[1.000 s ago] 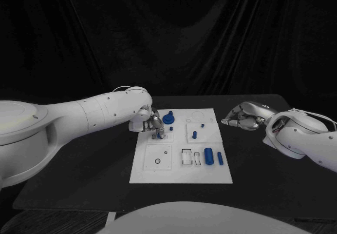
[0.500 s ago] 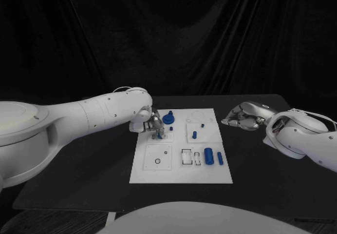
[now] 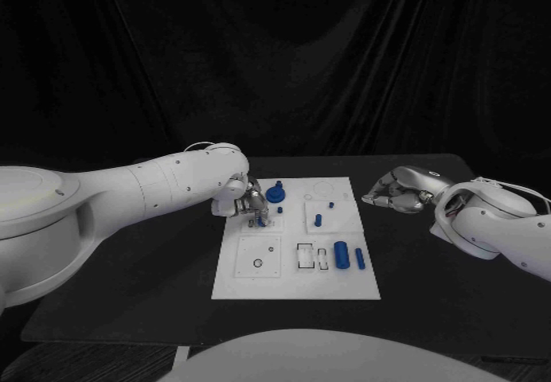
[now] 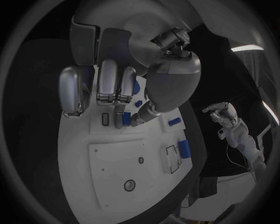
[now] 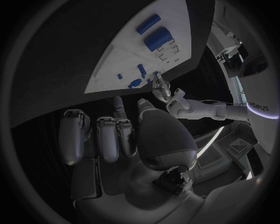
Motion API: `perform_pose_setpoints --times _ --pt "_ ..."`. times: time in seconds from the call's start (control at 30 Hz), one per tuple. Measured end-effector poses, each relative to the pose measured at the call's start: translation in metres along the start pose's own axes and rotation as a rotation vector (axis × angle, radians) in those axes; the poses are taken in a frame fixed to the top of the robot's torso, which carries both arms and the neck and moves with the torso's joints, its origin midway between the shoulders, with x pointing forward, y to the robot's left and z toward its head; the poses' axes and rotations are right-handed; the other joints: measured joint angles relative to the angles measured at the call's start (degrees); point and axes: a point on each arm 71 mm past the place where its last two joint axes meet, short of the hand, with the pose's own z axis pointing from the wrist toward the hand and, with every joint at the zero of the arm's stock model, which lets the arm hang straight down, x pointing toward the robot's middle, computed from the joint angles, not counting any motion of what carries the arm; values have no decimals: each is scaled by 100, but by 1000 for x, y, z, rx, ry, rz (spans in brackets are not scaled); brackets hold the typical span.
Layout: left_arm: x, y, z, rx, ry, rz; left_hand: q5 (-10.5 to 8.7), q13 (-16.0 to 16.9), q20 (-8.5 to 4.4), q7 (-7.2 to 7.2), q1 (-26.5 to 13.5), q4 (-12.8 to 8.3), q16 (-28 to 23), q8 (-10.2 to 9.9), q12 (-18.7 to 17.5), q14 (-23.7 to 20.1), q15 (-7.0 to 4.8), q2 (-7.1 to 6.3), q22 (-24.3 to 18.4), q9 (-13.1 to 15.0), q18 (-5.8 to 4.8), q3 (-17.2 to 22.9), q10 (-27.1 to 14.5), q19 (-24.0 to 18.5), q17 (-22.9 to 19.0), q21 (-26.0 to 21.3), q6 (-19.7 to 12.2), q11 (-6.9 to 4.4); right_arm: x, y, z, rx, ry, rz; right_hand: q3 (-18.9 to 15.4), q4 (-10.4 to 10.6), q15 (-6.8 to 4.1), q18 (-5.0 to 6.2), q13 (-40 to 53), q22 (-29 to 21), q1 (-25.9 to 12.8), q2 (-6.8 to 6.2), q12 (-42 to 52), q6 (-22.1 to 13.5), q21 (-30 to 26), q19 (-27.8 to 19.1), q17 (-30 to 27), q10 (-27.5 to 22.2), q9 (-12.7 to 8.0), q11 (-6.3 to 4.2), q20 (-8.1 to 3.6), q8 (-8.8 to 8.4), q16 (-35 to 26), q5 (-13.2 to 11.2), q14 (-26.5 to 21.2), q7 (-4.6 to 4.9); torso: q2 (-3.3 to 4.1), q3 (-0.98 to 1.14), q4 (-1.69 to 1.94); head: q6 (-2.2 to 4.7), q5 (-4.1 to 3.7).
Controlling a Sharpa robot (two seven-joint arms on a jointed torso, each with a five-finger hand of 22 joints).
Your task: Assemble the parts on the task board
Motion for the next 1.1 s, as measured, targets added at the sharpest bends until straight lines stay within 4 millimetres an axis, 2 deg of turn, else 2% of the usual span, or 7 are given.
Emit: perform_pose_setpoints --times 0.37,0.63,0.9,1.0,1.1 --pt "0 0 0 0 -5 -2 -64 0 19 1 -29 164 0 -57 0 0 0 65 0 -19 0 -196 0 -19 0 -21 -1 0 1 1 0 -1 5 1 0 0 0 0 -1 0 0 0 0 0 0 0 0 0 0 0 0 0 0 0 0 0 2 0 -1 0 4" --pt "0 0 1 -10 -15 21 -456 0 19 -1 21 323 0 -201 0 0 0 115 -1 -99 -1 -481 0 -61 0 -66 1 0 2 1 0 -1 7 2 0 0 0 0 -1 0 0 0 0 0 -22 0 0 0 0 0 0 0 -22 0 0 0 0 0 1 0 4" --pt "1 -1 2 -16 -21 38 -510 0 19 -2 24 361 0 -217 0 0 0 118 -1 -127 -1 -551 0 -61 0 -66 0 0 3 1 0 -1 10 2 0 0 0 0 -1 -1 0 0 0 0 -22 0 0 0 0 0 0 0 -22 0 0 0 2 0 0 0 18" --pt "2 -1 2 -16 -22 41 -668 0 20 14 -13 472 0 -269 0 0 0 145 -1 -155 -1 -662 0 -61 0 -66 35 0 3 1 0 -1 12 3 0 0 0 0 -1 4 0 0 0 0 -22 0 0 0 0 0 0 0 -22 0 0 0 3 0 -1 0 20" --pt "3 -1 3 -17 -23 44 -684 0 19 -9 -45 500 0 -267 0 0 0 139 -1 -156 0 -697 0 -61 0 -66 77 0 4 1 0 0 14 3 0 0 0 0 -1 4 0 0 0 0 -22 0 0 0 0 0 0 0 -22 0 0 0 4 0 -1 0 20"
